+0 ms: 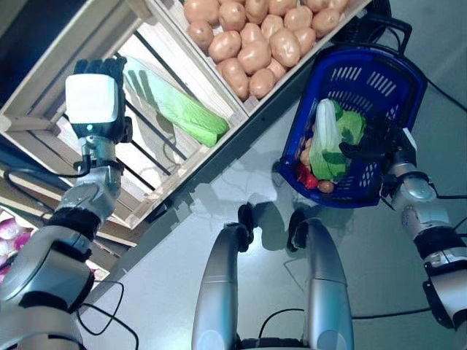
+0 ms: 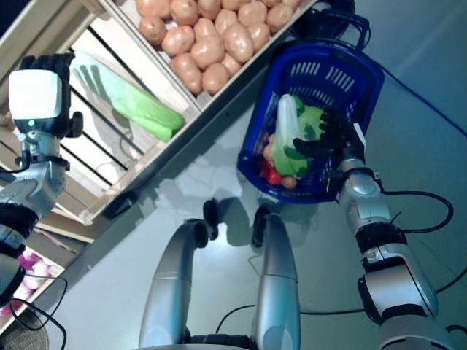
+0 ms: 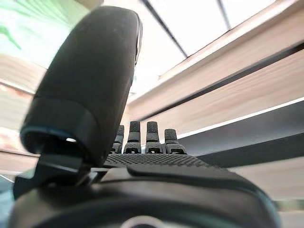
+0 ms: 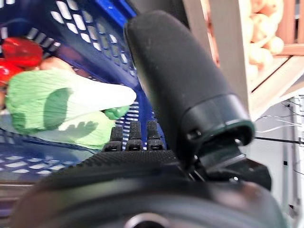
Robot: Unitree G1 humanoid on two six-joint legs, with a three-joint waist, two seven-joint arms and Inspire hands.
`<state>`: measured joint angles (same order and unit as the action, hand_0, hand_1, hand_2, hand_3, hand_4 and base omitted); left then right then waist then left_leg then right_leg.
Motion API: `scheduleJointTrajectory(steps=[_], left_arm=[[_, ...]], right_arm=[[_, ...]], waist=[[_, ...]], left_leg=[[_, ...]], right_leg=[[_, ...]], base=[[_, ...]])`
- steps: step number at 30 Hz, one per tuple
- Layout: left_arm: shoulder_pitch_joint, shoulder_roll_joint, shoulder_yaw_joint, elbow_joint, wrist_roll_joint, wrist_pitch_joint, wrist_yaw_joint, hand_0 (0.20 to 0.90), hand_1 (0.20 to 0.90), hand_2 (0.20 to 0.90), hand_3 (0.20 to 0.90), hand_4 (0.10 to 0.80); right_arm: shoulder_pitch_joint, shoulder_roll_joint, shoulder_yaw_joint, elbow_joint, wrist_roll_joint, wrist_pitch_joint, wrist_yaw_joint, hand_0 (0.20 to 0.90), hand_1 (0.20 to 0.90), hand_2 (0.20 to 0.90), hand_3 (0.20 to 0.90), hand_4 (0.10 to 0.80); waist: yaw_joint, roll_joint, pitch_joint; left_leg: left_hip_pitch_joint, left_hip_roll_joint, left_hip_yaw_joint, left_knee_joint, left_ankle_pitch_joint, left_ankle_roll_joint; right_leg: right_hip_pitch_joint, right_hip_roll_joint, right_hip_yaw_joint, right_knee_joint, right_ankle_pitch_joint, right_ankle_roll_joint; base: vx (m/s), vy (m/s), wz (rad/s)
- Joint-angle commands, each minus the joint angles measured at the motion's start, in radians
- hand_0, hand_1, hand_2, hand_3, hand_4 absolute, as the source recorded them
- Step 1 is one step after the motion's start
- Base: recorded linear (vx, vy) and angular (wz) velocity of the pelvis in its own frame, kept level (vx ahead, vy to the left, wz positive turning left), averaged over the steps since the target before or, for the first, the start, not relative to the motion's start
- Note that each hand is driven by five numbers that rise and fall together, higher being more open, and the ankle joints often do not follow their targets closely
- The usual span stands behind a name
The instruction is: Put vegetables into the basket
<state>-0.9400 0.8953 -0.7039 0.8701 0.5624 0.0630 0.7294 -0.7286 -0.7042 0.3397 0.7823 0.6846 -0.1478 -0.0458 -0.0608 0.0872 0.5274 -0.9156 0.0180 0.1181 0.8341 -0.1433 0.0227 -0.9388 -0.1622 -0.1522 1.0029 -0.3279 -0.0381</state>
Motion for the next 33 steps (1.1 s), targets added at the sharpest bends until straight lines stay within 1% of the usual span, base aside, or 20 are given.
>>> scheduleJointTrajectory(steps=[1,5,9,11,17,20,26,30,33], left_arm=[[-0.100,0.139,0.027,0.013,0.049,0.092,0.018,0.900,0.900,0.900,0.900,0.800],[-0.131,0.144,-0.023,0.048,0.065,0.114,0.022,0.900,0.900,0.900,0.900,0.800],[-0.162,0.145,-0.048,0.067,0.082,0.143,0.042,0.900,0.900,0.900,0.900,0.800],[-0.191,0.148,-0.067,0.074,0.089,0.163,0.011,0.900,0.900,0.900,0.900,0.800],[-0.221,0.149,-0.090,0.115,0.072,0.207,-0.040,0.900,0.900,0.900,0.900,0.800],[-0.218,0.154,-0.087,0.121,0.072,0.232,-0.075,0.900,0.900,0.900,0.900,0.800],[-0.169,0.182,-0.053,0.104,0.080,0.292,-0.147,0.900,0.900,0.900,0.900,0.800],[-0.159,0.203,-0.040,0.103,0.097,0.311,-0.205,0.900,0.900,0.900,0.900,0.800],[-0.137,0.224,-0.021,0.106,0.078,0.291,-0.243,0.900,0.900,0.900,0.900,0.800]], right_arm=[[-0.025,-0.087,-0.011,-0.087,0.054,-0.147,0.042,0.900,0.900,0.900,0.900,0.800],[-0.047,-0.112,0.000,-0.052,0.078,-0.171,0.065,0.900,0.900,0.900,0.900,0.800],[-0.077,-0.135,0.018,-0.044,0.076,-0.174,0.074,0.900,0.900,0.900,0.900,0.800],[-0.091,-0.144,0.028,-0.048,0.079,-0.180,0.077,0.900,0.900,0.900,0.900,0.800],[-0.115,-0.148,0.046,-0.051,0.068,-0.186,0.076,0.900,0.900,0.900,0.900,0.800],[-0.114,-0.151,0.049,-0.064,0.067,-0.186,0.068,0.900,0.900,0.900,0.900,0.800],[-0.092,-0.171,0.044,-0.101,0.073,-0.179,0.056,0.900,0.900,0.900,0.900,0.800],[-0.091,-0.191,0.037,-0.109,0.071,-0.179,0.069,0.900,0.900,0.900,0.900,0.800],[-0.083,-0.203,0.034,-0.122,0.067,-0.174,0.066,0.900,0.900,0.900,0.900,0.800]], waist=[[-0.013,-0.015,-0.007],[-0.014,-0.009,-0.007],[-0.014,-0.004,-0.007],[-0.013,-0.003,-0.007],[-0.009,-0.004,-0.007],[-0.006,-0.005,-0.007],[0.002,-0.003,-0.007],[0.005,0.002,-0.007],[0.008,0.007,-0.007]], left_leg=[[0.092,-0.004,0.077,-0.106,-0.020,0.009],[0.062,-0.006,0.079,-0.119,-0.018,0.006],[0.035,-0.010,0.078,-0.128,-0.015,0.003],[0.012,-0.011,0.076,-0.131,-0.012,0.002],[-0.034,-0.016,0.068,-0.132,-0.011,0.002],[-0.058,-0.018,0.065,-0.131,-0.010,0.003],[-0.086,-0.023,0.064,-0.128,-0.014,0.007],[-0.107,-0.023,0.064,-0.125,-0.011,0.008],[-0.115,-0.022,0.066,-0.124,-0.012,0.010]], right_leg=[[0.064,0.054,0.001,-0.110,0.078,-0.045],[0.028,0.057,0.006,-0.124,0.085,-0.039],[-0.004,0.056,0.010,-0.131,0.091,-0.036],[-0.027,0.057,0.010,-0.135,0.095,-0.035],[-0.070,0.053,0.005,-0.141,0.104,-0.032],[-0.092,0.054,0.006,-0.145,0.110,-0.031],[-0.120,0.050,0.005,-0.148,0.118,-0.027],[-0.137,0.047,0.004,-0.152,0.124,-0.027],[-0.147,0.042,0.004,-0.154,0.126,-0.026]], base=[[-0.010,0.072,-0.07],[-0.006,0.070,-0.11],[0.000,0.074,-0.03],[0.003,0.076,0.00],[0.015,0.064,0.01],[0.017,0.056,0.05],[0.017,0.067,0.01],[0.010,0.070,0.00],[0.006,0.078,0.00]])
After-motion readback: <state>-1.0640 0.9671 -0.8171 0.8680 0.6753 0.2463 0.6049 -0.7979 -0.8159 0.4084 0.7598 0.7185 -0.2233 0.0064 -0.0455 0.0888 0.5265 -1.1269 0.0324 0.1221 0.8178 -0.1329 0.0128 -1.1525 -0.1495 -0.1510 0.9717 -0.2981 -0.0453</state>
